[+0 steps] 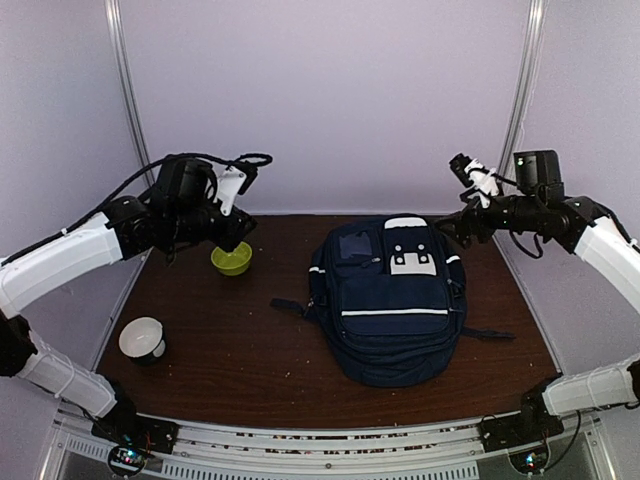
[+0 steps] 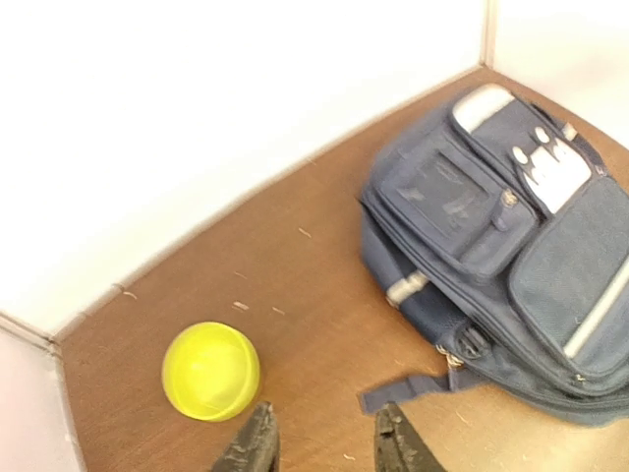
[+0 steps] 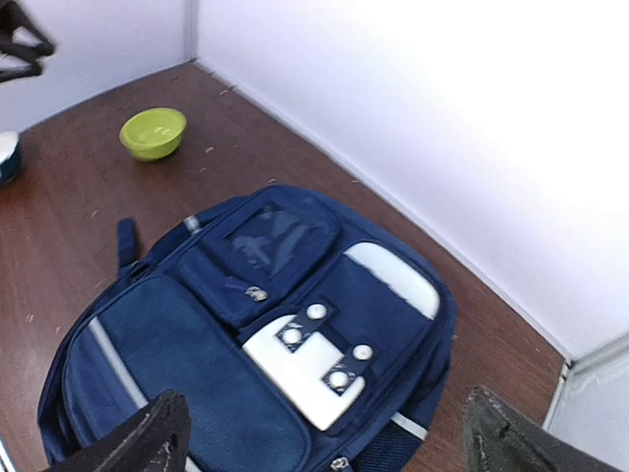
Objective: Pack the student bag
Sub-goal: Reset both arms
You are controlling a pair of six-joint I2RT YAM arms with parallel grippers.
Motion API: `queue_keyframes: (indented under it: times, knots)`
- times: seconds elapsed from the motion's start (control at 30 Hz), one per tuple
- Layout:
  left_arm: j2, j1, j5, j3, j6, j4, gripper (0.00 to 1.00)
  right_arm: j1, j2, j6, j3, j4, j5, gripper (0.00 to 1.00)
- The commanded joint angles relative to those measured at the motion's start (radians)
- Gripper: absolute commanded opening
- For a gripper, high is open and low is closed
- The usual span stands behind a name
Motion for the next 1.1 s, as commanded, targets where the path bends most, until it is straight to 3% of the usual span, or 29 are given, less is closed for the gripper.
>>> queue_keyframes:
  times: [0.0,0.07,0.1,0.13,0.27,0.37,0.63,1.07]
  knots:
    - [-0.090,0.008,-0.152,0.004,0.086,0.068,0.48,-0.100,-0.042,0.231,-0.025,0.162,0.071,1.00]
    - [-0.131,0.007,-0.206,-0.023,0.098,0.127,0.67,-0.127,-0.057,0.240,-0.010,0.158,0.072,1.00]
    - [-0.152,0.008,-0.238,-0.036,0.098,0.153,0.87,-0.134,-0.067,0.260,-0.004,0.168,0.102,1.00]
    - [-0.166,0.007,-0.273,-0.049,0.098,0.177,0.96,-0.139,-0.079,0.289,-0.001,0.180,0.168,1.00]
    - [-0.200,0.008,-0.449,-0.109,0.068,0.245,0.98,-0.148,-0.137,0.395,-0.050,0.215,0.327,1.00]
    - [-0.211,0.008,-0.521,-0.147,0.074,0.274,0.98,-0.179,-0.169,0.442,-0.117,0.248,0.334,1.00]
    - [-0.223,0.007,-0.528,-0.245,0.071,0.331,0.98,-0.312,-0.182,0.515,-0.144,0.285,0.192,1.00]
    - [-0.209,0.008,-0.505,-0.239,0.044,0.314,0.98,-0.336,-0.187,0.499,-0.155,0.285,0.149,1.00]
